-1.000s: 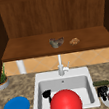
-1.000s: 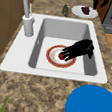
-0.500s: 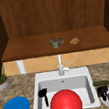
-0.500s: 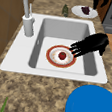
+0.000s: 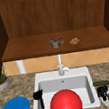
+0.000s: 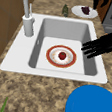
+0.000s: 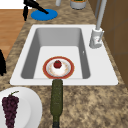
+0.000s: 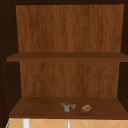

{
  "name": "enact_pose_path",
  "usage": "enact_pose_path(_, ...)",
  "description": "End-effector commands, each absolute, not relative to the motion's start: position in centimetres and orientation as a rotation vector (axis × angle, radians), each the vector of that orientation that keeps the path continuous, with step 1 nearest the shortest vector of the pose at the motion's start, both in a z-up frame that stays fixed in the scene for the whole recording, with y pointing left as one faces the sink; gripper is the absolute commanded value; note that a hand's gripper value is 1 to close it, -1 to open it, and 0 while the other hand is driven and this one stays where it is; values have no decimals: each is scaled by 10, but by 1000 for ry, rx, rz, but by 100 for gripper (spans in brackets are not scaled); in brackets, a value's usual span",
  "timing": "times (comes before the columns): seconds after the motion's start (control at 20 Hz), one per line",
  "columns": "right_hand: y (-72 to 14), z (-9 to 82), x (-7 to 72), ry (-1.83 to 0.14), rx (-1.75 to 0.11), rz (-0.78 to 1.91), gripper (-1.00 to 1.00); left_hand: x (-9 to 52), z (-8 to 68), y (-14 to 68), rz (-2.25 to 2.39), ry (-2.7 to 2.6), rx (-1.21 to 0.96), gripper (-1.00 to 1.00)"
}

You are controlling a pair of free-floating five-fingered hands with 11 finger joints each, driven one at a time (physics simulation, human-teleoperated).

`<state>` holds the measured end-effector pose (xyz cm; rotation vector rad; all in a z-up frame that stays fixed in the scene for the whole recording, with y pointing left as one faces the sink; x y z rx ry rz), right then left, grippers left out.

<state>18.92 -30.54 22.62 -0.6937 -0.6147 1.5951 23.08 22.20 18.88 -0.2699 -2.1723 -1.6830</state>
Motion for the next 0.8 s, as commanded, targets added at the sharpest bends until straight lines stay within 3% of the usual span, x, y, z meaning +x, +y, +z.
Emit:
enact_pose_path(0.0,-305,226,189,-615,-694,1595,0,209,196,227,-1752,-2212,-193,-100)
enact_pose_path(0.75,-305,226,189,-615,-694,1595,0,110,210,230,-1801,-2216,-114,-100)
